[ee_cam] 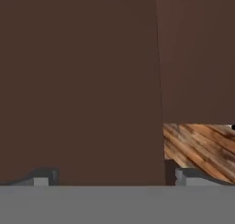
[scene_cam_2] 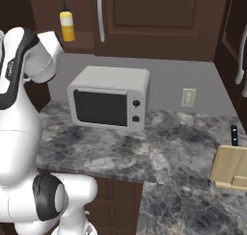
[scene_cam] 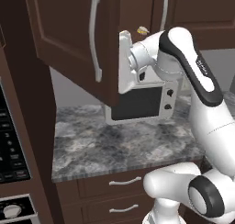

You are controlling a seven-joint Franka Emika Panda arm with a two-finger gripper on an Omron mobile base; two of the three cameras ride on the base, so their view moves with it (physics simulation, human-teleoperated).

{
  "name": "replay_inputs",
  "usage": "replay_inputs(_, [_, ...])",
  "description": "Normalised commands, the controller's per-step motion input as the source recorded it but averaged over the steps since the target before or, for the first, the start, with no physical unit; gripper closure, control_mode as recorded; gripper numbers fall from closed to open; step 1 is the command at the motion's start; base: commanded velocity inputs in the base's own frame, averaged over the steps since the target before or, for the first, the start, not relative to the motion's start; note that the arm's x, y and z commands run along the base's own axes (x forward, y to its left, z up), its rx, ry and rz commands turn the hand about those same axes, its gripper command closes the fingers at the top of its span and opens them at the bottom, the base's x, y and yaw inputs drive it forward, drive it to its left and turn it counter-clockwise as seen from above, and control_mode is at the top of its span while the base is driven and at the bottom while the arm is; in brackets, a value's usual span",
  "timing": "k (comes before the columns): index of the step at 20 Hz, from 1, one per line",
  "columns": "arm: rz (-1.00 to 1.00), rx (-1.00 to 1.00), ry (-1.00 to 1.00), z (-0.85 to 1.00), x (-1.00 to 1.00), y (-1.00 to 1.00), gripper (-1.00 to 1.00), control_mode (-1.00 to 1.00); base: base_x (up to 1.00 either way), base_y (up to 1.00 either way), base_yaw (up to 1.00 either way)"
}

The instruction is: The dining table condiment station is running low on mustard. Refill the condiment station by opening the cabinet and taking the mustard from the cabinet and placing it on the dining table.

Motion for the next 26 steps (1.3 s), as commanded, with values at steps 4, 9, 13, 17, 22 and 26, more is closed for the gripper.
replay_inputs(4, [0.09,-0.08,-0.13,-0.14,-0.15,1.00,-1.00,-1.00,0.00,0.00,0.00])
replay_inputs(9, [0.04,-0.15,-0.18,0.00,0.00,1.00,-1.00,-1.00,0.00,0.00,0.00])
replay_inputs(13, [0.00,-0.17,-0.30,0.07,0.00,0.99,-1.00,-1.00,0.00,0.00,0.00])
replay_inputs(17, [-0.01,-0.13,-0.32,0.02,0.00,0.30,-1.00,-1.00,0.00,0.00,0.00])
replay_inputs(22, [-0.12,-0.02,-0.28,-0.04,0.00,-0.54,-1.00,-1.00,0.00,0.00,0.00])
replay_inputs(26, [-0.14,0.00,-0.36,0.00,0.00,-0.86,-1.00,-1.00,0.00,0.00,0.00])
